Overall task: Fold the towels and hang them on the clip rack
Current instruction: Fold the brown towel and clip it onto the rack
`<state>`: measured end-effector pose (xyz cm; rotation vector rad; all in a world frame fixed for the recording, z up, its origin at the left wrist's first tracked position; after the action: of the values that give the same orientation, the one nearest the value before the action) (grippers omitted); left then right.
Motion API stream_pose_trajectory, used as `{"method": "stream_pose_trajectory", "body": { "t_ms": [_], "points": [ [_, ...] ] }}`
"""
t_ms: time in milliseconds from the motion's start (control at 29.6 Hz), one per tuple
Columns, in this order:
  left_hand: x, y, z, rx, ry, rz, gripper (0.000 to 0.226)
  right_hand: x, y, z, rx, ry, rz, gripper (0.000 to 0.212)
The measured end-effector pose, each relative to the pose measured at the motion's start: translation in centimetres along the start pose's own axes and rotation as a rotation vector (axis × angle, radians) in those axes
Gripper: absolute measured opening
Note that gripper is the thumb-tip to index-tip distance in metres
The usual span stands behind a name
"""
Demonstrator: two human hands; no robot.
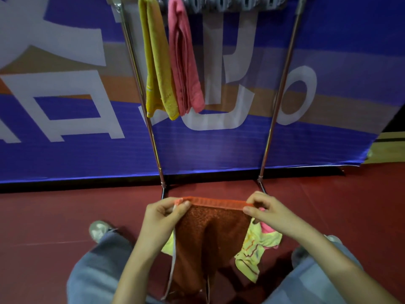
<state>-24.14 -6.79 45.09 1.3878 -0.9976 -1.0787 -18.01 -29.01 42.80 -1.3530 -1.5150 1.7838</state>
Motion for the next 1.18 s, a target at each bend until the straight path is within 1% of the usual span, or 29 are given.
{"method": "stream_pose_trajectory", "body": {
  "t_ms": [68,101,135,203,304,338,406,507,608,744,777,879,946,1014,1082,1116,1183],
  "points": [
    [-0.2,-0.6,-0.5,-0.018,-0.029,-0.028,0.031,-0.3,-0.1,0.0,-0.056,0.061,0.031,0.013],
    [-0.2,-1.3,-1.0,-0.031,-0.046,-0.036,0.032,-0.3,0.4,-0.2,-0.053,0.076,-0.014,0.012],
    [-0.2,-1.9,-1.3,-0.050,-0.051,-0.039,0.033,-0.2,0.9,-0.2,-0.036,0.103,-0.070,0.013],
    [-0.4,-2.4,-1.6,-0.071,-0.041,-0.016,0.034,-0.4,0.8,-0.2,-0.066,0.212,-0.111,0.021],
    [-0.2,-3.6,-1.4,-0.112,-0.049,-0.007,0.018,-0.7,1.6,0.1,-0.066,0.381,-0.151,0.024],
    [-0.1,-4.1,-1.4,-0.118,-0.037,-0.020,0.020,-0.6,1.8,0.1,-0.061,0.418,-0.176,0.024],
    [0.2,-4.7,-0.7,-0.141,0.031,-0.020,0.033,-0.5,2.1,0.1,-0.050,0.462,-0.209,0.024],
    [0.9,-4.7,-0.2,-0.201,0.174,0.026,0.028,-0.3,1.8,0.1,-0.052,0.515,-0.243,0.023],
    [1.7,-4.8,-0.1,-0.232,0.256,0.062,0.025,-0.2,1.1,0.1,-0.044,0.561,-0.262,0.022],
    [3.4,-3.9,0.2,-0.178,0.276,0.058,0.035,0.7,0.1,0.1,-0.026,0.598,-0.328,0.022],
    [3.9,-3.6,0.3,-0.162,0.275,0.069,0.034,1.2,-0.2,0.1,-0.024,0.596,-0.358,0.022],
    [5.6,-3.1,0.3,-0.122,0.272,0.095,0.017,3.0,-0.6,-0.4,0.010,0.545,-0.430,0.022],
    [6.2,-2.9,0.5,-0.093,0.255,0.099,0.018,4.1,-1.0,-0.8,0.025,0.515,-0.425,0.023],
    [5.5,-2.7,0.1,-0.047,0.282,0.054,0.016,3.6,-1.5,-1.0,-0.007,0.546,-0.380,0.023],
    [3.2,-2.0,-1.1,0.011,0.362,-0.010,0.018,1.2,-2.3,-1.6,-0.088,0.604,-0.266,0.023],
    [2.0,-1.1,-1.9,0.063,0.369,-0.067,0.017,-0.5,-3.1,-1.8,-0.143,0.626,-0.186,0.024],
    [0.4,2.0,-3.5,0.228,0.317,-0.226,0.018,-3.6,-5.5,-2.5,-0.276,0.632,-0.042,0.025]
  ]
}}
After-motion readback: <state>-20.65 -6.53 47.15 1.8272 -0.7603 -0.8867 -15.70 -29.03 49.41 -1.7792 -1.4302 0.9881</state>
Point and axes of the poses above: each hand's wrist, its own z-axis away from the middle knuckle, its own x-axis out of the palm, y = z × x, the point moved 5 cm from there along -z, towards the middle knuckle, and after that the axes turned 9 degrees about -x, right-handed, at the moved point
